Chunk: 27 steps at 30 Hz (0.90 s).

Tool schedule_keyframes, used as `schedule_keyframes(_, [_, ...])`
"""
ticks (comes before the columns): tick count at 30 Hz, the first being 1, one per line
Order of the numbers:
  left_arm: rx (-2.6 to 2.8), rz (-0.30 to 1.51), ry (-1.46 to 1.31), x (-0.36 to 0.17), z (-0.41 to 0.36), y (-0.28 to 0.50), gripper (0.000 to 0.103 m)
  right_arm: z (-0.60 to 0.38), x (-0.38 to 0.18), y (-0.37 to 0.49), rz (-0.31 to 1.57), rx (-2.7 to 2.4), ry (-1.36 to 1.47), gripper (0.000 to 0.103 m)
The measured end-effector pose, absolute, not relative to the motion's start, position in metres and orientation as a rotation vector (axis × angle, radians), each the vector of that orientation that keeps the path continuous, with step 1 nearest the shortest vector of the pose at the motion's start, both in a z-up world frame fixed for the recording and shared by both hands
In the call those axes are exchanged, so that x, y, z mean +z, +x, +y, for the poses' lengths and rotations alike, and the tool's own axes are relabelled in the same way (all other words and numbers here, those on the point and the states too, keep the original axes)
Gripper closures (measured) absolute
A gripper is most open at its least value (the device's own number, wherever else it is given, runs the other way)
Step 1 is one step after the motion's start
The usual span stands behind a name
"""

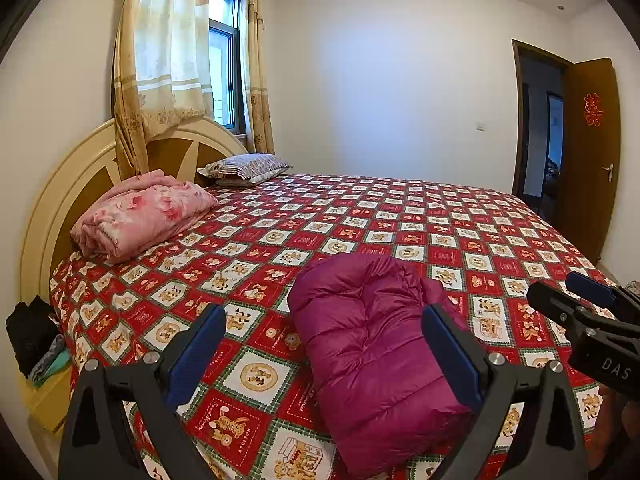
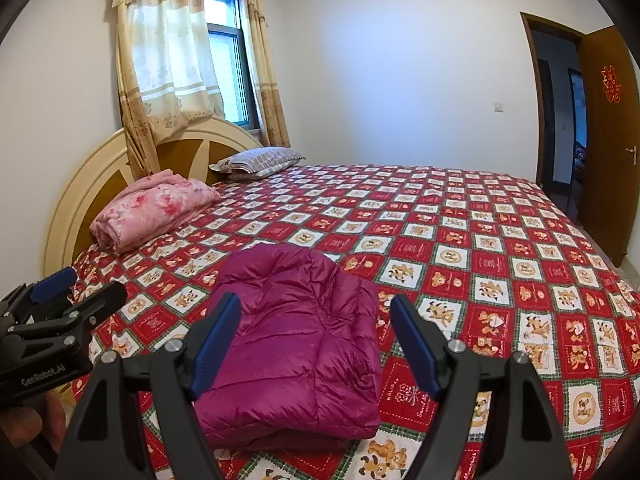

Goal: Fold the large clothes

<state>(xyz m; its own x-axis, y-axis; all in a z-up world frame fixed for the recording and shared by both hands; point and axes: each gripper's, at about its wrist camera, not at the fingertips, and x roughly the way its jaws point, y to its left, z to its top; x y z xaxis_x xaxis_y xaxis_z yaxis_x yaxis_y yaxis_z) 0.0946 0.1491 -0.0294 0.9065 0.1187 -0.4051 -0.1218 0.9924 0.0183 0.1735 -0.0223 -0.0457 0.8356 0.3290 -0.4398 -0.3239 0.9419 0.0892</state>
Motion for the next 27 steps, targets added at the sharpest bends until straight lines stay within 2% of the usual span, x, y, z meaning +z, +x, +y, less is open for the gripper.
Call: schedule_keyframes(27, [0.133, 0.459, -0.005, -0.0374, 0.1501, 0.1006, 0.005, -0.0223, -0.0462, 0.1752, 0.473, 0.344, 0.011, 0.024])
